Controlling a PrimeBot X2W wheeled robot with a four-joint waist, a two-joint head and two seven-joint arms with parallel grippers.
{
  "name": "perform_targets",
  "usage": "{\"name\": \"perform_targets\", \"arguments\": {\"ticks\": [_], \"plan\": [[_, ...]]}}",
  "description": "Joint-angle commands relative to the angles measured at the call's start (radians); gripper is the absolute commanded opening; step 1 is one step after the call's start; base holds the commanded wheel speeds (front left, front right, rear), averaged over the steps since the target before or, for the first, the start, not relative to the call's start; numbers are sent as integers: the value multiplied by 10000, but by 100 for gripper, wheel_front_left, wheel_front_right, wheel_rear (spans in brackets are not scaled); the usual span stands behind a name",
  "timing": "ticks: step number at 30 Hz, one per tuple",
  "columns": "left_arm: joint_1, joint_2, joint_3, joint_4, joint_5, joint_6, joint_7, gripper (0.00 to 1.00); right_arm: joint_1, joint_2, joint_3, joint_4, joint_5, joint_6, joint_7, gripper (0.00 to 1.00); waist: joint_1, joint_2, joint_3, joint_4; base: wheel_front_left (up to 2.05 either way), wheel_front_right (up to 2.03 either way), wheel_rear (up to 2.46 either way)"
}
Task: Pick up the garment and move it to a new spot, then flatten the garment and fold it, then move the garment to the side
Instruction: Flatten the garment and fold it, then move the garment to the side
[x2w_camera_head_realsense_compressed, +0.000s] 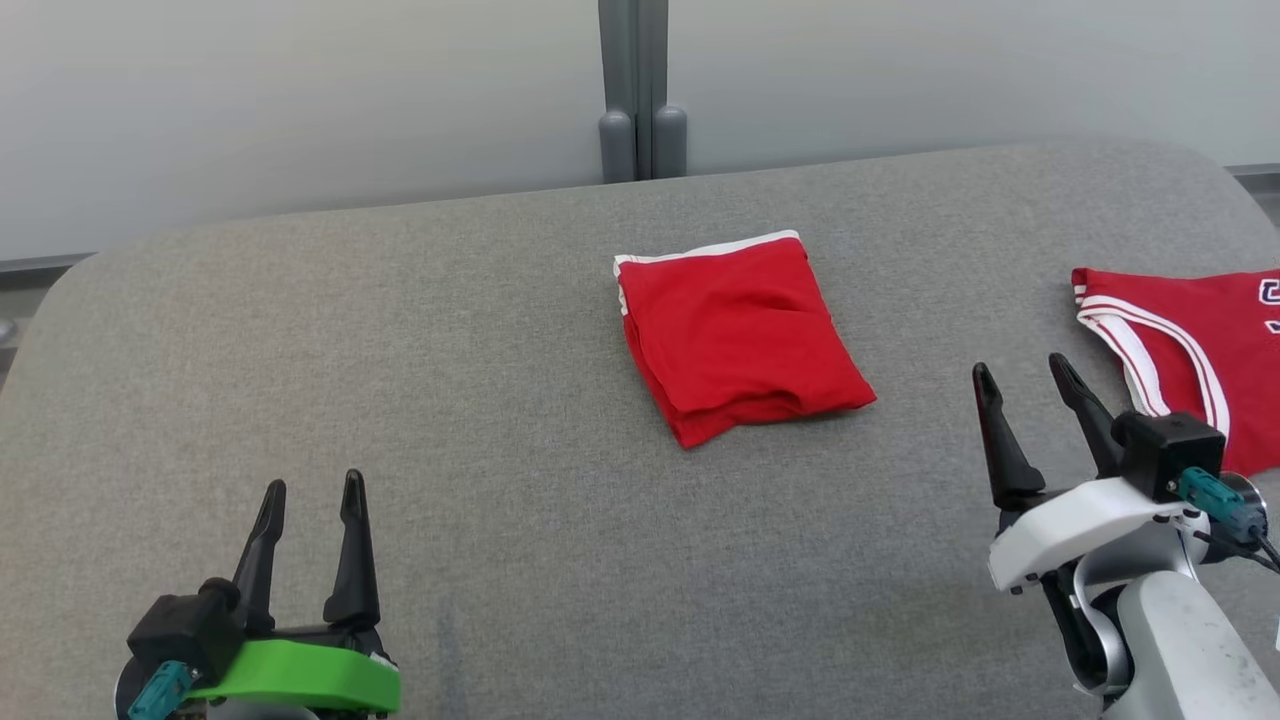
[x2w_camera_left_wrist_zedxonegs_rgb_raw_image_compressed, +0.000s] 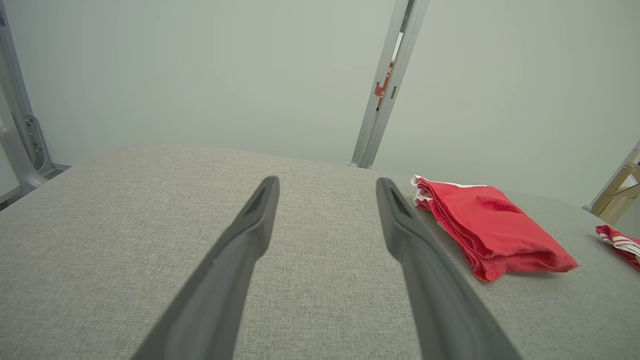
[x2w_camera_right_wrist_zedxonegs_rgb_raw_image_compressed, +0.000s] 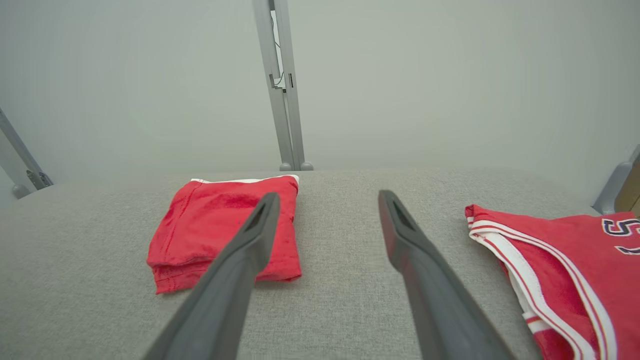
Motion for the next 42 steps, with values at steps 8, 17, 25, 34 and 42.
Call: {"name": "perform_targets", "arguments": {"ticks": [8,17,25,34,42], "plan": [[451,77,155,158,93,-44,-26,100,750,22,-200,-26,-215,-7,-67,100,0,0,-361,-48,0,0,0],[547,184,179,615,11,-42,-24,100,936,-32,20,295,-101,-7,-111,100,0,0,-590,14,0,0,0],[376,207,138,807,-36,63,15,100,976,30,49,220,-101,-7,8,100,0,0,-619,116,0,0,0],[246,188,105,789,-127,102,3,100,967,32,5,79,-1,-7,81,100,0,0,-527,258,0,0,0],[206,145,96,731,-150,143,-14,100,971,74,27,105,65,-7,67,100,0,0,-469,311,0,0,0]]}}
